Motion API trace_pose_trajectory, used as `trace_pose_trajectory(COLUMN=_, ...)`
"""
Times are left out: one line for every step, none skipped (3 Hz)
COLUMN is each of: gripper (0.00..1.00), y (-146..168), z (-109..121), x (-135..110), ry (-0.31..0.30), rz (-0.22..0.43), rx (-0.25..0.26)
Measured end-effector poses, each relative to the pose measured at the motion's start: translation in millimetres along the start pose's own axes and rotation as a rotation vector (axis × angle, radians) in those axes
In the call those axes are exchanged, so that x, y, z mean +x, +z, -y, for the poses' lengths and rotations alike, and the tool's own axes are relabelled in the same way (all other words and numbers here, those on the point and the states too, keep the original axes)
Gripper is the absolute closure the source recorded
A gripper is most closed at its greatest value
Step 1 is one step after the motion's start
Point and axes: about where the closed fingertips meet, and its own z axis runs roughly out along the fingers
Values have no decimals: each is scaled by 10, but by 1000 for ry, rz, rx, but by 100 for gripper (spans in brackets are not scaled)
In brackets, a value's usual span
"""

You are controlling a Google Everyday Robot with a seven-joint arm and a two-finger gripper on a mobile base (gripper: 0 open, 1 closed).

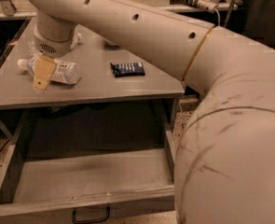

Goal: Place blue plastic bottle into top drawer

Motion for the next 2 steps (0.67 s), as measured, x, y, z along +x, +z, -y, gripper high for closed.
trace_pose_trajectory(gripper=0, y=91, z=16, x=-154, ry=-25, rz=-24, rx=-1)
trace_pose_trajectory(gripper=0, y=124, z=153, x=-232, ry=-38, rz=-61, rx=21)
